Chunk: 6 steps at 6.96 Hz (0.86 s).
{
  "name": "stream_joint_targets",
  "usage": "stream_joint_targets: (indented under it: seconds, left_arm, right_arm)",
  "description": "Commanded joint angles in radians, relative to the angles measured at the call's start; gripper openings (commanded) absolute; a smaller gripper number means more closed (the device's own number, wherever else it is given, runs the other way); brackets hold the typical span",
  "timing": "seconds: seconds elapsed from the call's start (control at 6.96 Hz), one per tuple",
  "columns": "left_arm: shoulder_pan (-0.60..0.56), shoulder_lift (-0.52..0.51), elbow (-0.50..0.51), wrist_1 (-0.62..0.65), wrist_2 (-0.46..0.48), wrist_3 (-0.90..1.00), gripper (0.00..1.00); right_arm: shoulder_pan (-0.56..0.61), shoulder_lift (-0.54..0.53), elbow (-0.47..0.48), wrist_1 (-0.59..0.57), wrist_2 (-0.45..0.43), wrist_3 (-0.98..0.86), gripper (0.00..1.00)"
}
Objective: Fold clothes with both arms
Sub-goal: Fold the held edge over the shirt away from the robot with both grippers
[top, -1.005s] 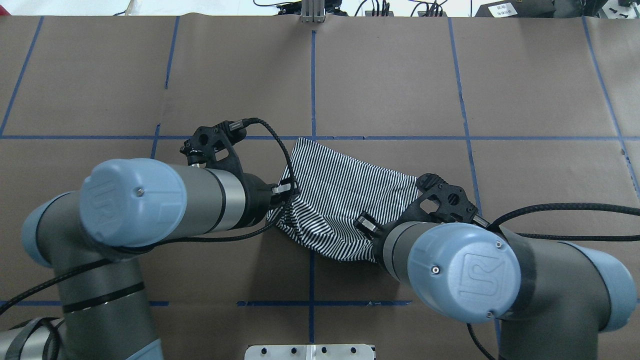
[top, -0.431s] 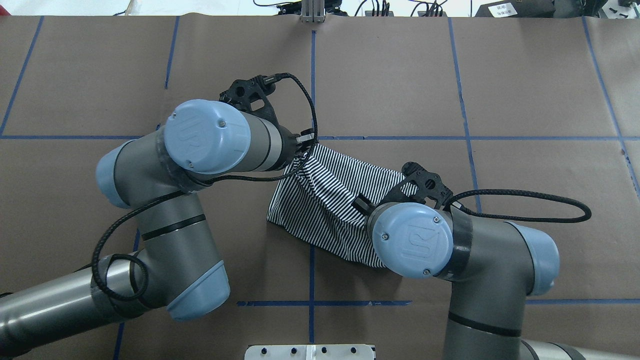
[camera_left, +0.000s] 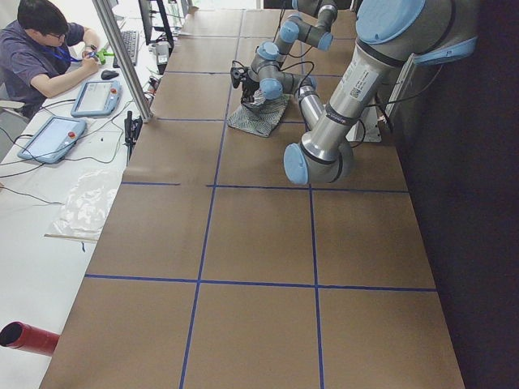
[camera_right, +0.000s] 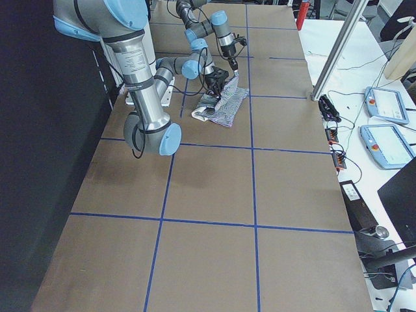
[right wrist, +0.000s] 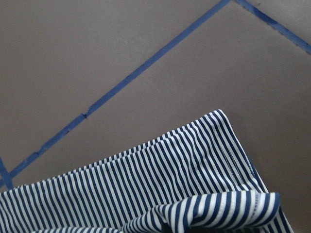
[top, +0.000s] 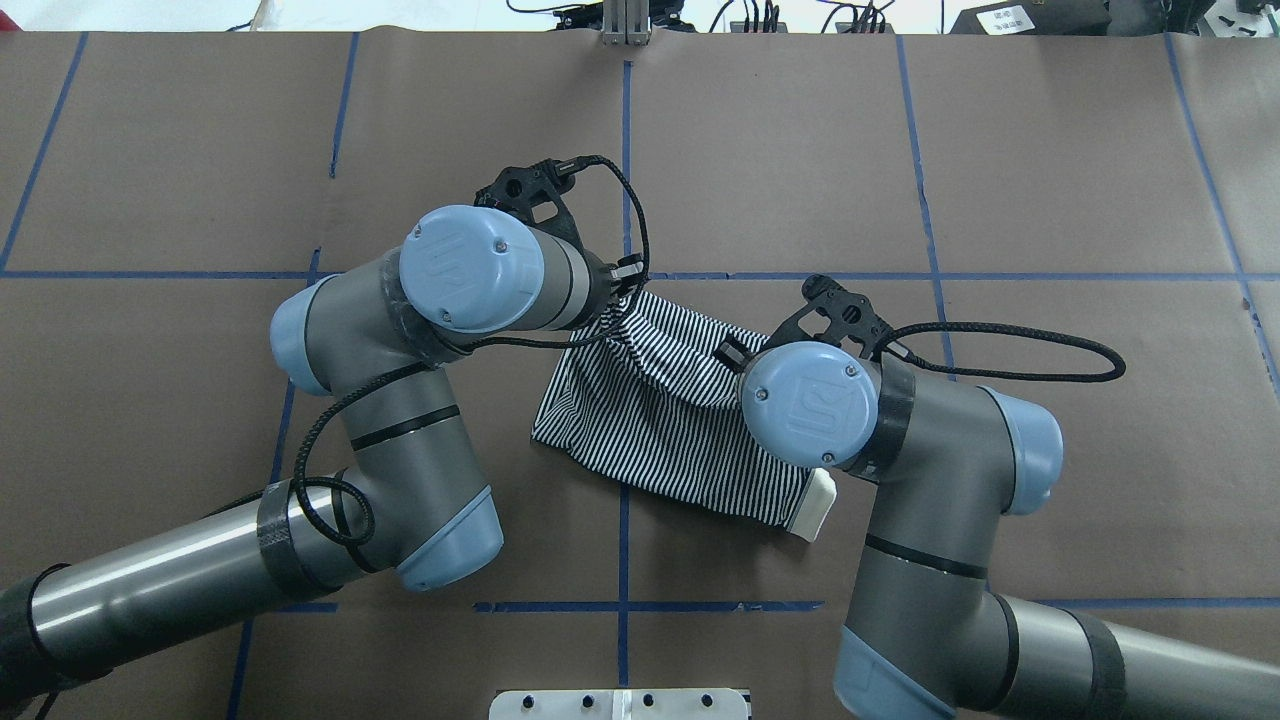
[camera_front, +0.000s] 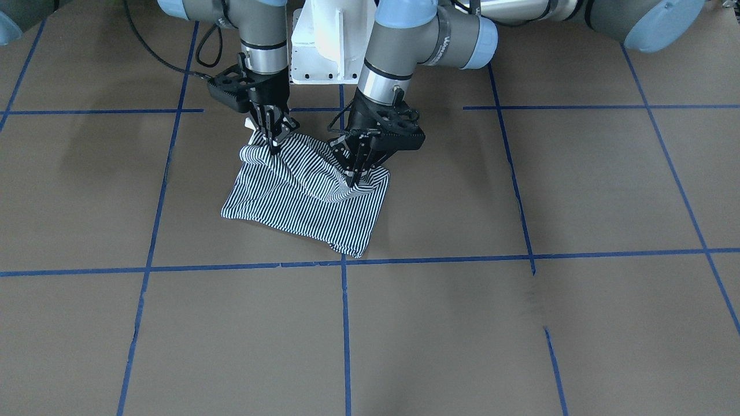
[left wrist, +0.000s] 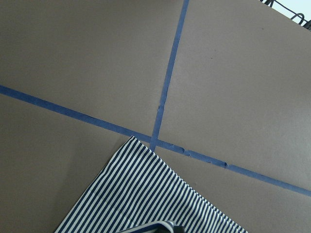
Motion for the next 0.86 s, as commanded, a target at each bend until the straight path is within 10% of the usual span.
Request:
stream_joint_targets:
  seconds: [0.0, 0.72]
  left_arm:
    - [0.0, -0.016, 0.12, -0.085, 0.001, -0.001, 0.0]
    - [-0.017, -0.019, 0.173, -0.119, 0.001, -0.001, 0.0]
  right_arm:
    - [0.035, 0.003, -0.132, 0.128, 0.002, -0.032, 0.0]
    - [0.056, 0.002, -0.163, 0.15, 0.011, -0.096, 0.0]
